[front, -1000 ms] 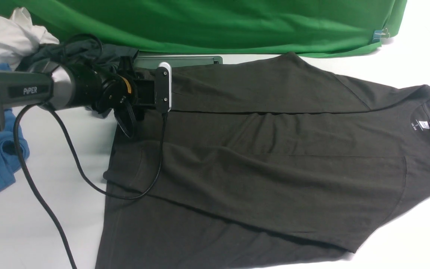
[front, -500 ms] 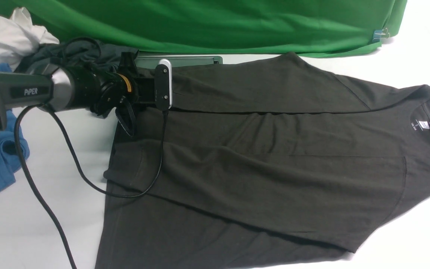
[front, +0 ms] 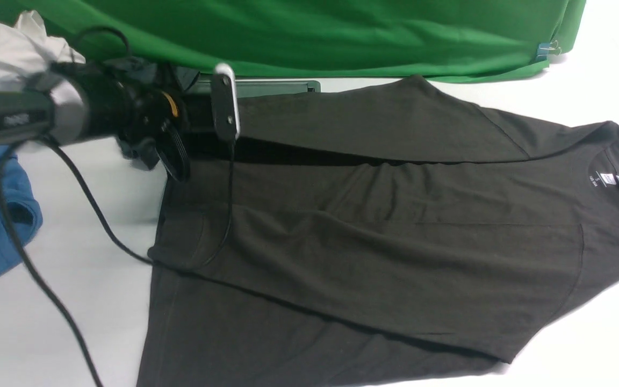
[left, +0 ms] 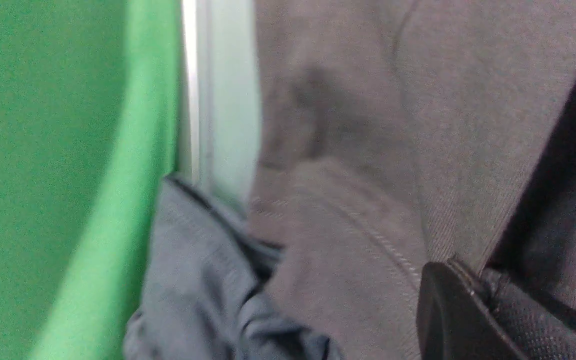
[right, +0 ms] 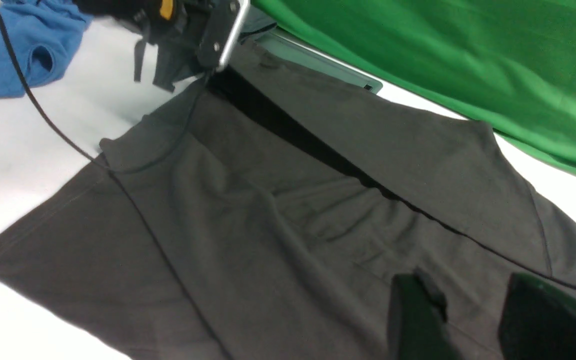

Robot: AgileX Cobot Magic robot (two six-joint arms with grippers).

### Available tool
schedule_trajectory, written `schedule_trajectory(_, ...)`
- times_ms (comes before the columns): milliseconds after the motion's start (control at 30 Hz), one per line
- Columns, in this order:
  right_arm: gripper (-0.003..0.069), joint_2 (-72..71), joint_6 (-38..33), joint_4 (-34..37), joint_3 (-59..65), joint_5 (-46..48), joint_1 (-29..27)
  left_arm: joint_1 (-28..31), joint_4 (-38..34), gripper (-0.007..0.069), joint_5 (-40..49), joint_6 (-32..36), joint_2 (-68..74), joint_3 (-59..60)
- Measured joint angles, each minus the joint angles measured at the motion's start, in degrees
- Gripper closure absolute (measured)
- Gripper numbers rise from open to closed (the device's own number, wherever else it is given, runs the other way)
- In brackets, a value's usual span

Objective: Fold a long-sleeved shirt on a white desktop.
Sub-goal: 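Grab the top left corner of the dark shirt with the left gripper, then fold the left side of the dark shirt inward over its body with the left gripper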

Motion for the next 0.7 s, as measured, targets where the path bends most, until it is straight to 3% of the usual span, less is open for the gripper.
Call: schedule_trajectory(700, 0.0419, 0.0, -0.38, -0.11, 0.0, 3.93, 0.0, -8.1, -5.11, 0.06, 25.75, -1.95, -10.34, 0.0)
